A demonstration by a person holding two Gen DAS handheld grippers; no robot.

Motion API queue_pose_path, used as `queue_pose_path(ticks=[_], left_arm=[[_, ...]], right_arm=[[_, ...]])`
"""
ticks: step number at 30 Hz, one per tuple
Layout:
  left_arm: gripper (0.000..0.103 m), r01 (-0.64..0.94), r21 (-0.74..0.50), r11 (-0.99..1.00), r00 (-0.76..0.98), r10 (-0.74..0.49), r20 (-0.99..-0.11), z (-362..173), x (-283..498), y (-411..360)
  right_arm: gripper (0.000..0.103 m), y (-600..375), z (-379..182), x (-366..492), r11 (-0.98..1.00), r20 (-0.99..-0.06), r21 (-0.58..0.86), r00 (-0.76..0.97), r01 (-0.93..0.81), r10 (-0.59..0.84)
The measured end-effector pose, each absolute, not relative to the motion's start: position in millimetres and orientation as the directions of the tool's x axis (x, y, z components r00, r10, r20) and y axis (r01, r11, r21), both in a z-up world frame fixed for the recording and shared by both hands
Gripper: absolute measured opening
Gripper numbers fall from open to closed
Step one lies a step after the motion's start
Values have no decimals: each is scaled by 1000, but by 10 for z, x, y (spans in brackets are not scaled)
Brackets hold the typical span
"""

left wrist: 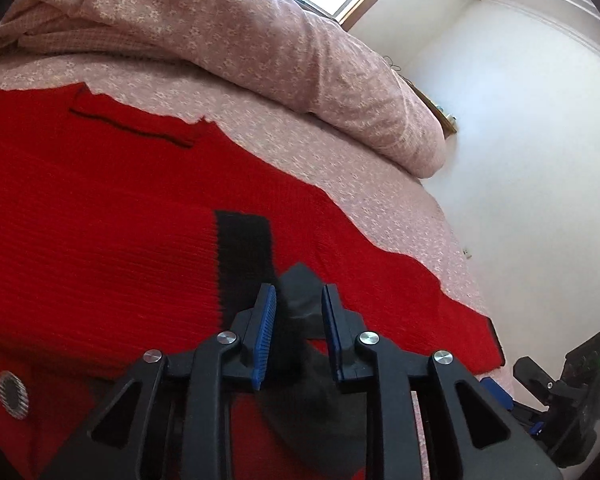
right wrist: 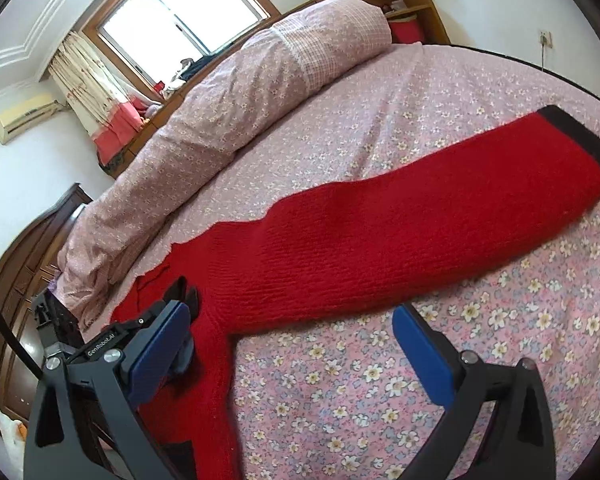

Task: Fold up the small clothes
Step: 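Carry the sleeve across the cardigan body with the left tool and release, then grasp the black cuff of the other sleeve with the right tool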

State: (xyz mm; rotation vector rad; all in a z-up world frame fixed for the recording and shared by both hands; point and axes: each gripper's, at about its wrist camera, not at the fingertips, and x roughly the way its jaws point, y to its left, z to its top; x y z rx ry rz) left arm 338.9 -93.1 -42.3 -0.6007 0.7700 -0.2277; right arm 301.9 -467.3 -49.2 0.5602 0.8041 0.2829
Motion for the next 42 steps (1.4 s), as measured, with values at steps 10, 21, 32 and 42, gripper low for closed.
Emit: queue_pose_path(ticks=[10,21,32,42], left_arm=[[16,36,-433,901,697,-333,-635,-73,3153,-1057],[42,-63,14,998,775,58,-630,448,2341,210],[52,-255,-203,945,759,66,-648,225,2196,1163],[52,-72,14,997,772,64,-633,190,2195,526]], right_arm=[[103,-4930,-535,3010,804,-583,595,679,-17,446],[103,-5694,-577,2747,787,-546,615,750,57,372],[103,-6752,-990,2641,576,-521,778,770,251,368],[103,-7118,-1018,3136,541,-487,797,816,269,312]])
